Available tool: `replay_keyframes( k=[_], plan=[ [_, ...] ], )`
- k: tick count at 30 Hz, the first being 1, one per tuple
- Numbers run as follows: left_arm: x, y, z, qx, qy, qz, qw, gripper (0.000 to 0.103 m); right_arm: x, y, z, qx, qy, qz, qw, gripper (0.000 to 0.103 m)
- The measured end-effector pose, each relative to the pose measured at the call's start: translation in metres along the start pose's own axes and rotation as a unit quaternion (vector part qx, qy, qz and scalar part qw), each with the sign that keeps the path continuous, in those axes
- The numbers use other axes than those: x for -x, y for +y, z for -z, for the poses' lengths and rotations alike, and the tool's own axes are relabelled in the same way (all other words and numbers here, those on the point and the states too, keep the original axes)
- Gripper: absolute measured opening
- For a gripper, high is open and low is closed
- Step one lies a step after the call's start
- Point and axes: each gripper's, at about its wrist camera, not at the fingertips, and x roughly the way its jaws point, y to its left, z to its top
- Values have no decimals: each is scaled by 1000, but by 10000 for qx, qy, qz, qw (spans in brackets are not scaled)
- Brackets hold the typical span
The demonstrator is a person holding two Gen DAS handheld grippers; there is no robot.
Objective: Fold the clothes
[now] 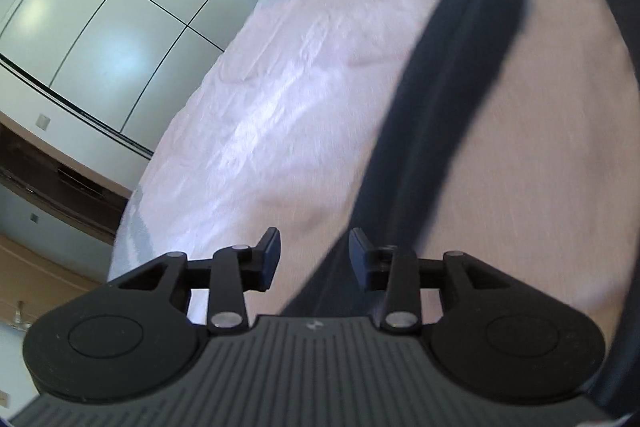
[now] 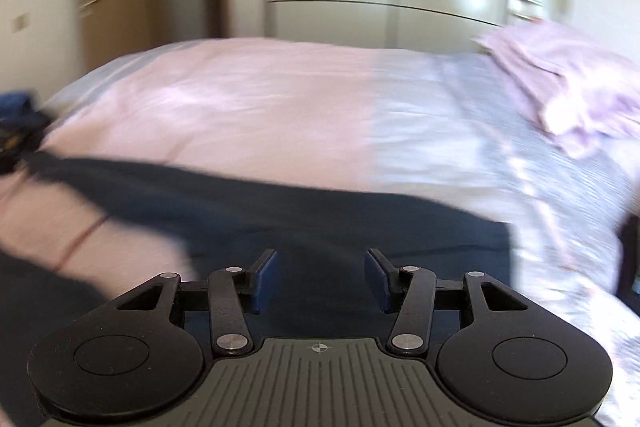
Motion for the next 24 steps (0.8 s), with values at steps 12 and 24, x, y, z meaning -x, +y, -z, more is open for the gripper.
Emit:
replay_keyframes(
  k=[12, 24],
  plan=[
    [-156, -54, -86, -162, 64, 1041, 9944, 39, -109, -175, -21, -1337, 892, 206, 9868, 51],
    [-151, -53, -91, -98, -143, 951, 9953, 33, -101, -201, -13, -1774, 506, -492, 9816, 16]
  ],
)
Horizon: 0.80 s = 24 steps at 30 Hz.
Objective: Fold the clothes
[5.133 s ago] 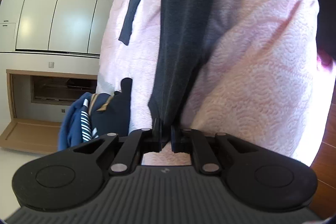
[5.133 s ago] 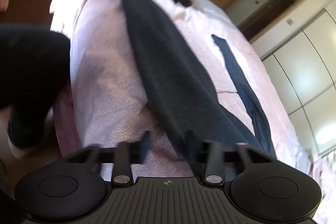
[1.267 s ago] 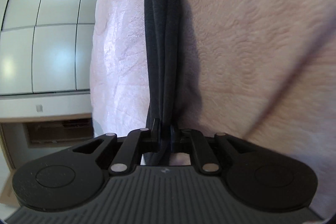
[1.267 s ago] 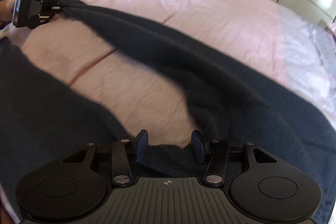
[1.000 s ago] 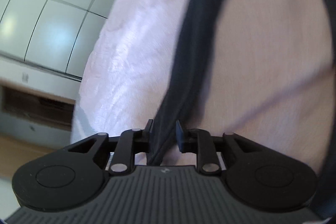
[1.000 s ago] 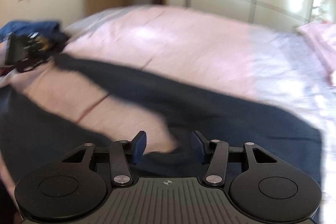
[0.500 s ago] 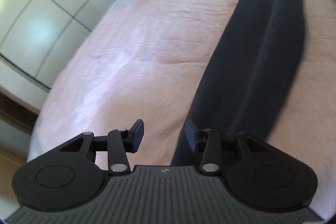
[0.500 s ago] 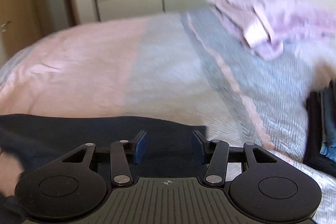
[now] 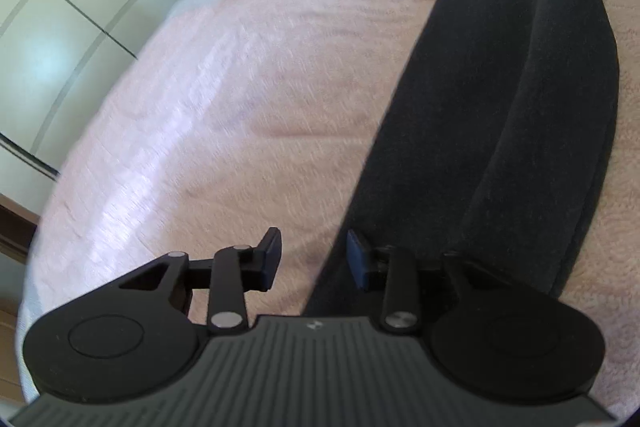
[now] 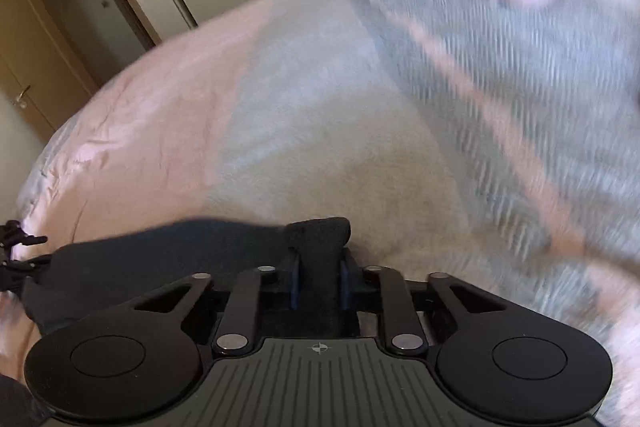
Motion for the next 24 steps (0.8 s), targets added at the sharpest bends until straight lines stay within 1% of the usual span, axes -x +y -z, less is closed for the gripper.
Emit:
replay_keyframes(
  k=[1, 3, 4, 6, 7, 8, 9, 10, 11, 13, 14, 16, 17, 19, 21, 24],
  plan=[
    [1, -1, -3, -18, -64, -114, 9999, 33, 9, 2, -5, 62, -297, 59, 9995, 15],
    [3, 1, -7, 41, -92, -260, 9996, 34, 19, 6, -14, 209, -695, 168, 9972, 15],
    [4, 2, -8, 49, -92, -347, 9993, 34, 15, 8, -17, 305, -687, 250, 9969, 16],
    [12, 8, -5, 45, -105, -551, 9984, 38, 1, 11, -14, 410, -439, 457, 9972, 17],
    [19, 12, -2, 67, -118, -637, 9979, 40, -7, 13, -11, 469, -305, 579, 9968, 19],
    [29, 19, 5, 129, -102, -737, 9971, 43, -12, 15, -8, 504, -221, 703, 9960, 24],
    [38, 27, 12, 191, -79, -834, 9963, 47, -11, 17, -5, 490, -251, 842, 9949, 31],
    [49, 35, 22, 251, 0, -918, 9955, 49, -6, 21, -2, 485, -342, 1041, 9928, 47],
    [58, 44, 34, 305, 117, -982, 9946, 53, 1, 28, 0, 520, -487, 1288, 9891, 53],
    [78, 63, 59, 486, 347, -1114, 9920, 54, 13, 44, 3, 758, -693, 1635, 9812, 54],
    [87, 72, 73, 687, 466, -1130, 9901, 54, 20, 55, 5, 908, -793, 1694, 9781, 54],
    [100, 90, 100, 1196, 721, -1052, 9846, 54, 31, 79, 8, 1210, -974, 1762, 9720, 54],
    [103, 95, 112, 1369, 826, -983, 9822, 54, 31, 93, 9, 1355, -1004, 1645, 9719, 54],
    [102, 99, 134, 1619, 1019, -815, 9781, 54, 23, 123, 11, 1572, -937, 1255, 9751, 54],
    [95, 96, 149, 1660, 1230, -723, 9757, 54, 9, 154, 14, 1755, -755, 777, 9785, 54],
    [78, 97, 164, 1684, 1558, -763, 9703, 54, -20, 200, 16, 1979, -418, 84, 9793, 54]
  ],
)
